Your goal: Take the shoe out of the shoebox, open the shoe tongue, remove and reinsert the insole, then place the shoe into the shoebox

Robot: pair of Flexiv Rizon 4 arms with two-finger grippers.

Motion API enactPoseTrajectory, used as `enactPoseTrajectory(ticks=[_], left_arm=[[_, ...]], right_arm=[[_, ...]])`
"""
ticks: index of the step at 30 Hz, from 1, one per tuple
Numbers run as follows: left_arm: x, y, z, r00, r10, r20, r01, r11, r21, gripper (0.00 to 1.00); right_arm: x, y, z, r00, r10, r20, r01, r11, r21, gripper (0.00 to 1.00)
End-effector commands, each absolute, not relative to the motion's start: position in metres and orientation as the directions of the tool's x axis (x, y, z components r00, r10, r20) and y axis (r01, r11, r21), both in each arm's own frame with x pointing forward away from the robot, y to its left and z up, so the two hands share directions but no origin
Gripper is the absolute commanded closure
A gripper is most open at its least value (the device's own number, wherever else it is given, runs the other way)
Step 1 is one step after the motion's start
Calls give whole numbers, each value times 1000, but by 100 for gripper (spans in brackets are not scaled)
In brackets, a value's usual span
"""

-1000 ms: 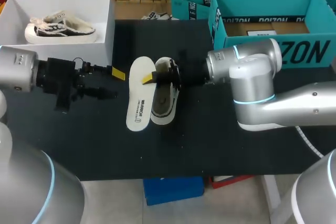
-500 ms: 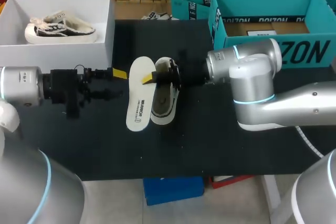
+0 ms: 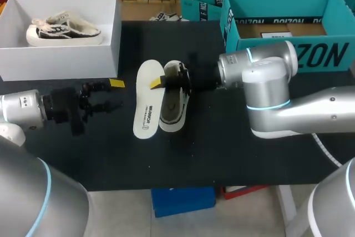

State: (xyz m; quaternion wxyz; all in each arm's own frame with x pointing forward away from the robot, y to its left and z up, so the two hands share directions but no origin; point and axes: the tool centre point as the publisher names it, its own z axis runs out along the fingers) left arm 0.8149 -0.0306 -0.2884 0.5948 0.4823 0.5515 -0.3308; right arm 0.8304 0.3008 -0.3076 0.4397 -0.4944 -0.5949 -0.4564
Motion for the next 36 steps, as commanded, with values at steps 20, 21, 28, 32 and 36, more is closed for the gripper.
enactPoseTrajectory(ticks=[20, 21, 28, 32, 36], left_arm=[[846, -82, -304, 166, 40, -985, 917, 362, 169, 37], [847, -83, -305, 163, 31, -986, 915, 369, 163, 49], [848, -85, -308, 141, -6, -990, 917, 377, 129, 59], [848, -87, -310, 140, -17, -990, 917, 378, 123, 60], [850, -90, -309, 140, -34, -990, 917, 380, 116, 60]], right_arm=[[830, 302, -308, -125, 188, 974, 990, 91, 109, 100], [830, 302, -308, -125, 188, 974, 990, 91, 109, 100], [830, 302, -308, -125, 188, 974, 990, 91, 109, 100], [830, 302, -308, -125, 188, 974, 990, 91, 109, 100], [830, 302, -308, -125, 188, 974, 990, 91, 109, 100]])
